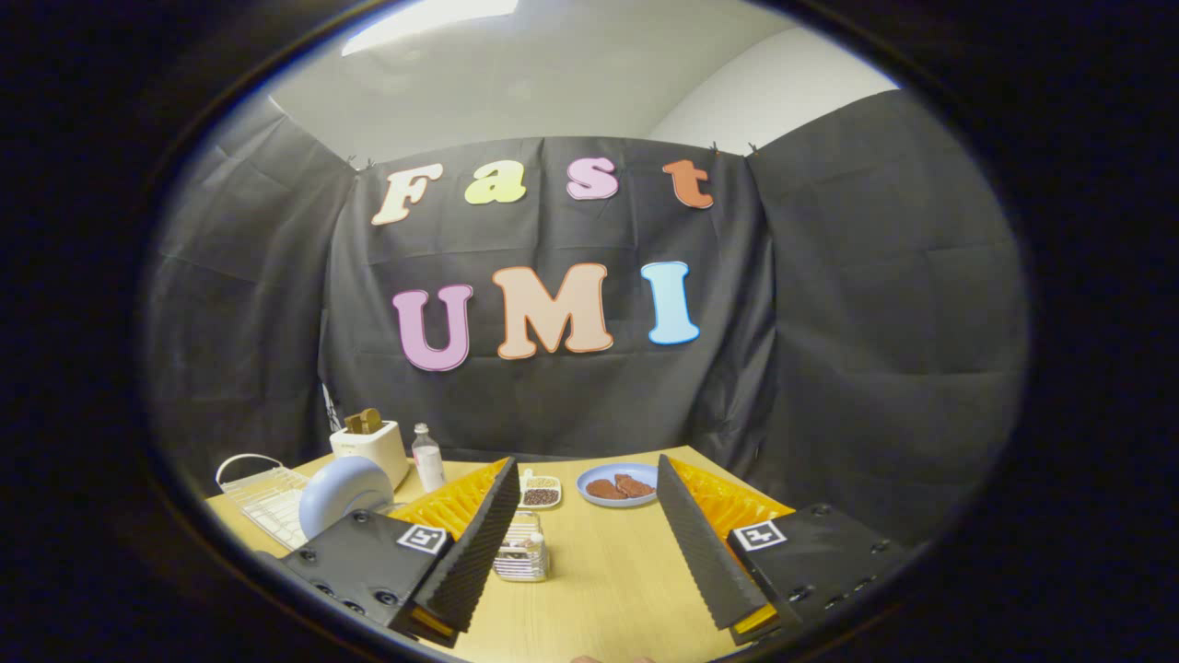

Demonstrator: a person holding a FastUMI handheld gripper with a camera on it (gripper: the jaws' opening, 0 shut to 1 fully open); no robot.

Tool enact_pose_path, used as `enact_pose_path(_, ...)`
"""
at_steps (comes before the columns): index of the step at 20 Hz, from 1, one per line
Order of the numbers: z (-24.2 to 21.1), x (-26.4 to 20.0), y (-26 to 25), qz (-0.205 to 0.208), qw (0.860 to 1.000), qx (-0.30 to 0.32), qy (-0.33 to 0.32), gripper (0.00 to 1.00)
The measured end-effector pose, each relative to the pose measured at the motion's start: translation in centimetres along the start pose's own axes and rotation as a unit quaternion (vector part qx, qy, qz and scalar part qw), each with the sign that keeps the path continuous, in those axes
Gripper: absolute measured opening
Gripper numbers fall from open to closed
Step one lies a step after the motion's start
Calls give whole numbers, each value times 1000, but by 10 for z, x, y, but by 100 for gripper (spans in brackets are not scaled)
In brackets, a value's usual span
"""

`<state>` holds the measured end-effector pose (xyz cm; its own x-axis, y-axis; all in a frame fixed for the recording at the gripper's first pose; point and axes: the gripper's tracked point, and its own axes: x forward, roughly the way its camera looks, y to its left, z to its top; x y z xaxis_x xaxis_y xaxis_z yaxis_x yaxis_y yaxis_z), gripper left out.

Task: Take the plate from the dish rack, then take the spoon from the basket and place it into the plate.

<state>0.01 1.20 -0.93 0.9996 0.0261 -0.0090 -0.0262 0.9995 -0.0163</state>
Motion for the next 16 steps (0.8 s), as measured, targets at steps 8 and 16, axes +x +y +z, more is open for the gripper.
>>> enact_pose_path(8,-5,-1,-3,-4,1000,2,2,96)
enact_pose_path(16,-6,-1,-8,-9,1000,6,4,96)
